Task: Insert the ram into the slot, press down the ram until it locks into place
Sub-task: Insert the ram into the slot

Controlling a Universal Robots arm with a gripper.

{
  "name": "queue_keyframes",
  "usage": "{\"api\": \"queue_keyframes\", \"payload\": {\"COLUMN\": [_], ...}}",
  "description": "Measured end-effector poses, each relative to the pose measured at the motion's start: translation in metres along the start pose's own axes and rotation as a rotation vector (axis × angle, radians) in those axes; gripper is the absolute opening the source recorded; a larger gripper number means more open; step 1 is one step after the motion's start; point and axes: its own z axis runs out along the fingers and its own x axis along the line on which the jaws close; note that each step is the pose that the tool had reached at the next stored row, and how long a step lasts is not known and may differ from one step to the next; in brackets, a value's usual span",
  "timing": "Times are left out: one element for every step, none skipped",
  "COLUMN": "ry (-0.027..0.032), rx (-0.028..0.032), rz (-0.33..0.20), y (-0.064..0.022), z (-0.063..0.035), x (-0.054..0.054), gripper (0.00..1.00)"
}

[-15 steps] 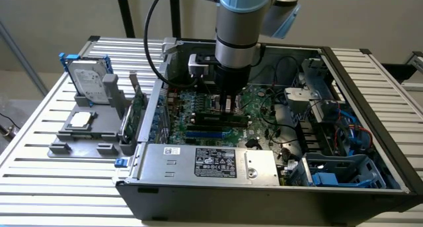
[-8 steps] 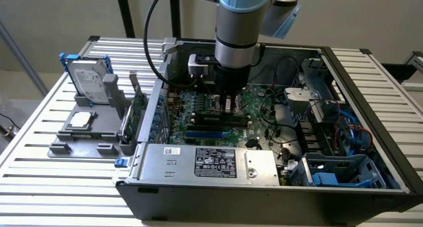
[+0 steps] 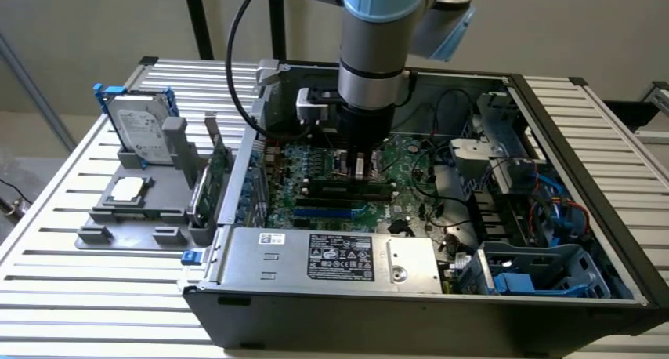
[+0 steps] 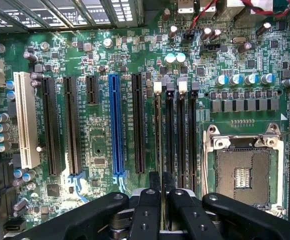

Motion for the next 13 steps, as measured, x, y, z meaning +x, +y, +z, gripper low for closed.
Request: {"api": "queue_keyframes", "payload": {"ry": [-0.0001,0.0001,0.0001,0.0000,-0.0002,-0.0002,-0.0002,-0.0001,-0.0001,-0.0003,-0.0001,-0.0002,0.0001], "rx": [0.0011,0.0016,0.0018,0.0020,0.0022,0.0021,0.0021,0.0021,0.0021,0.0021,0.0021,0.0021,0.0021], "rz": [0.000,0.000,0.000,0.000,0.000,0.000,0.000,0.000,0.000,0.000,0.000,0.000,0.000], "y": [0.0005,0.0010,0.0012,0.0012,0.0012,0.0012,0.0013,0.0013,0.0013,0.0013,0.0013,0.0014,0.0013], "z": [0.0005,0.0006,0.0006,0.0003,-0.0021,-0.0068,-0.0113,-0.0158,-0.0203,-0.0248,-0.0293,-0.0338,-0.0350], "x": [0.000,0.000,0.000,0.000,0.000,0.000,0.000,0.000,0.000,0.001,0.001,0.001,0.001], "gripper": [0.14,0.15,0.15,0.15,0.22,0.22,0.22,0.22,0.22,0.22,0.22,0.22,0.22]}}
